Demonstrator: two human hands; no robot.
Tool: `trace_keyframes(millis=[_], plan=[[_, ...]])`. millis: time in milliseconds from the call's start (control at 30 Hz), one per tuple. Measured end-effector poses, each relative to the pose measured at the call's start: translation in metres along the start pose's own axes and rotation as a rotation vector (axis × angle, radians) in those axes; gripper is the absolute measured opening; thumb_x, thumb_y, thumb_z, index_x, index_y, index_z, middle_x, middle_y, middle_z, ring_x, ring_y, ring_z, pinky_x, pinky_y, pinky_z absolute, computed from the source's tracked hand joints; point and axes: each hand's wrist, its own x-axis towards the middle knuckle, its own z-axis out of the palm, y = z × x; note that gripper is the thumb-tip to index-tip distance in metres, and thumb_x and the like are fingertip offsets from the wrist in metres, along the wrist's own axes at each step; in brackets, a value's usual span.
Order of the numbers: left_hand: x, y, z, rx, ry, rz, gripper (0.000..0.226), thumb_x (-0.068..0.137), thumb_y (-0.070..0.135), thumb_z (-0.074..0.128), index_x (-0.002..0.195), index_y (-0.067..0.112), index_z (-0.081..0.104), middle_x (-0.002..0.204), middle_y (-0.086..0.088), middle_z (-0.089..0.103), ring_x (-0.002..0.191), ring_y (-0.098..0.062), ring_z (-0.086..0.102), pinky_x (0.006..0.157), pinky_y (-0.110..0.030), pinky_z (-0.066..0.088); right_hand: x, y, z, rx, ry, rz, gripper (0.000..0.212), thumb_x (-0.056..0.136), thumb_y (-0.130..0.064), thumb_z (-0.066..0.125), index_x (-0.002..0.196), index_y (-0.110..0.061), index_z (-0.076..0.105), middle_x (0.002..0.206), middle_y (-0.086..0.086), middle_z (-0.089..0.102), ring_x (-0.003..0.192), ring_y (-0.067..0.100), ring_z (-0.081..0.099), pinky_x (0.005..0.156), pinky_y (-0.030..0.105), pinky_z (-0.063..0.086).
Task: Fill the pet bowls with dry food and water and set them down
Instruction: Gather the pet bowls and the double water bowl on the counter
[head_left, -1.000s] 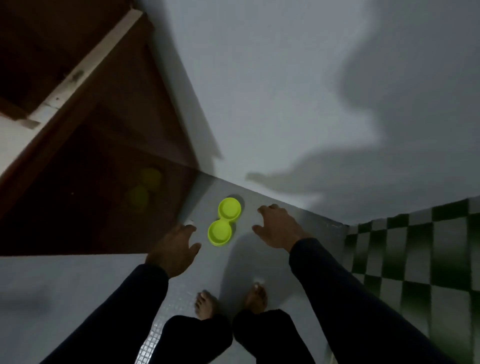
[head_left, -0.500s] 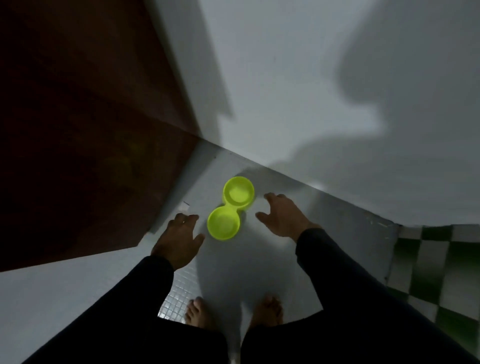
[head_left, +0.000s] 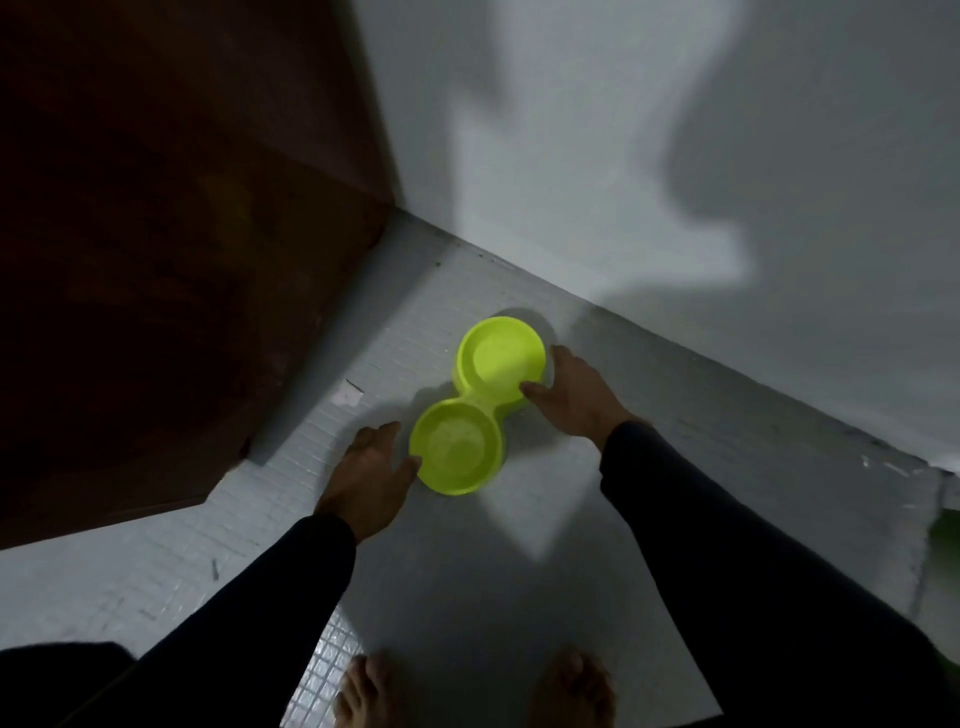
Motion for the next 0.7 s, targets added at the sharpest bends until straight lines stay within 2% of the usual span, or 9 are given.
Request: trace_keyframes(millis=[167, 233, 433, 700], plan=[[0.019, -0.010, 0.023, -0.037, 0.015, 0.000, 0.064, 0.103, 0.038, 0.059, 0.153, 0.001, 0.042, 0.146, -0.025, 0.052, 0.134, -0.039, 0.050, 0.110, -0.040, 0.037, 0.028, 0.008, 0.018, 0.030, 0.034, 0.005, 0.067, 0.100, -0.034, 0.061, 0.147, 0.004, 0.033, 0.143, 0.030, 0.047, 0.129, 0.044, 0.047, 0.096, 0.040, 0.035], [0.023, -0.015, 0.028, -0.080, 0.027, -0.005, 0.063, 0.102, 0.039, 0.059, 0.150, 0.001, 0.046, 0.137, -0.026, 0.056, 0.125, -0.041, 0.055, 0.106, -0.042, 0.043, 0.035, 0.009, 0.023, 0.035, 0.044, 0.001, 0.064, 0.101, -0.031, 0.058, 0.147, 0.005, 0.033, 0.143, 0.030, 0.047, 0.128, 0.044, 0.047, 0.095, 0.040, 0.033], [0.026, -0.022, 0.037, -0.145, 0.047, 0.001, 0.052, 0.098, 0.031, 0.067, 0.144, 0.010, 0.054, 0.114, -0.021, 0.063, 0.109, -0.042, 0.060, 0.091, -0.041, 0.047, 0.047, 0.015, 0.030, 0.025, 0.032, -0.001, 0.060, 0.103, -0.024, 0.055, 0.147, 0.008, 0.030, 0.141, 0.032, 0.047, 0.126, 0.045, 0.048, 0.092, 0.040, 0.034], [0.034, -0.018, 0.042, -0.167, 0.050, 0.022, 0.050, 0.101, 0.026, 0.064, 0.147, 0.011, 0.053, 0.119, -0.025, 0.061, 0.112, -0.042, 0.058, 0.094, -0.040, 0.045, 0.056, 0.021, 0.033, 0.033, 0.056, 0.013, 0.043, 0.101, -0.016, 0.054, 0.137, 0.004, 0.042, 0.132, 0.030, 0.055, 0.117, 0.047, 0.054, 0.084, 0.041, 0.039]])
